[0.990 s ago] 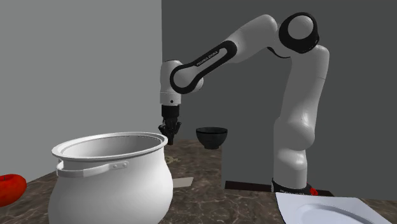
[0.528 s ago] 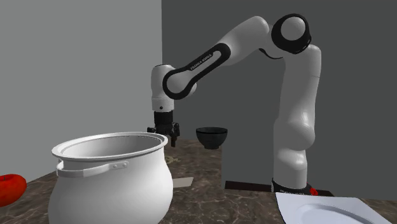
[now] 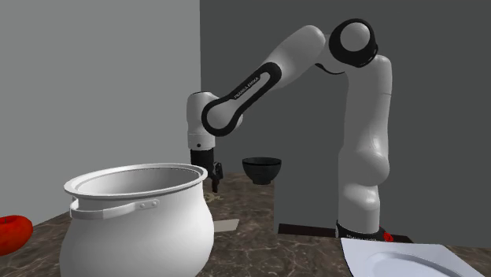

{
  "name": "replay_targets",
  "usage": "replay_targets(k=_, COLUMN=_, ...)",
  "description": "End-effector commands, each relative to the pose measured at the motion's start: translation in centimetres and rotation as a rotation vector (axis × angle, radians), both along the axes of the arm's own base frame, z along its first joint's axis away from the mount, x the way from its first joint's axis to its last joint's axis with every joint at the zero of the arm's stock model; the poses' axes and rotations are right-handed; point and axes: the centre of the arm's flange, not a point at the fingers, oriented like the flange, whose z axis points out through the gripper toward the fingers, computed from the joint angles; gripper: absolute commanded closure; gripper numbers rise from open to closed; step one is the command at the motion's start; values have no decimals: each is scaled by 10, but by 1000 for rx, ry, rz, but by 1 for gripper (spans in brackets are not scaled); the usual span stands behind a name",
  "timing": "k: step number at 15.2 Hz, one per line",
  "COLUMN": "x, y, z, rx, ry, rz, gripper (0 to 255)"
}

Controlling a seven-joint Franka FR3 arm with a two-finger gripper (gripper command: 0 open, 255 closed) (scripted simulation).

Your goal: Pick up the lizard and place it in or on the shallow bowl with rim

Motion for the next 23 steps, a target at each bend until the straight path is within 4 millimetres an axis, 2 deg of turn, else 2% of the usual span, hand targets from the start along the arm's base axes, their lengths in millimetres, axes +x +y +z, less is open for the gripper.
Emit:
replay_targets(k=1, x=0, y=0, z=-2, rx=0, ry=-1, rz=0, gripper=0)
replay_targets(k=6, x=0, y=0, z=-2, rx=0, ry=0, rz=0, gripper=0)
replay_targets(k=7, x=0, y=0, z=-2, rx=0, ry=0, rz=0, gripper=255)
replay_targets(k=16, x=0, y=0, z=-2, rx=0, ry=-1, rz=0, gripper=255)
replay_targets(k=23, x=0, y=0, z=35, rx=0, ry=-1, rz=0, gripper=255)
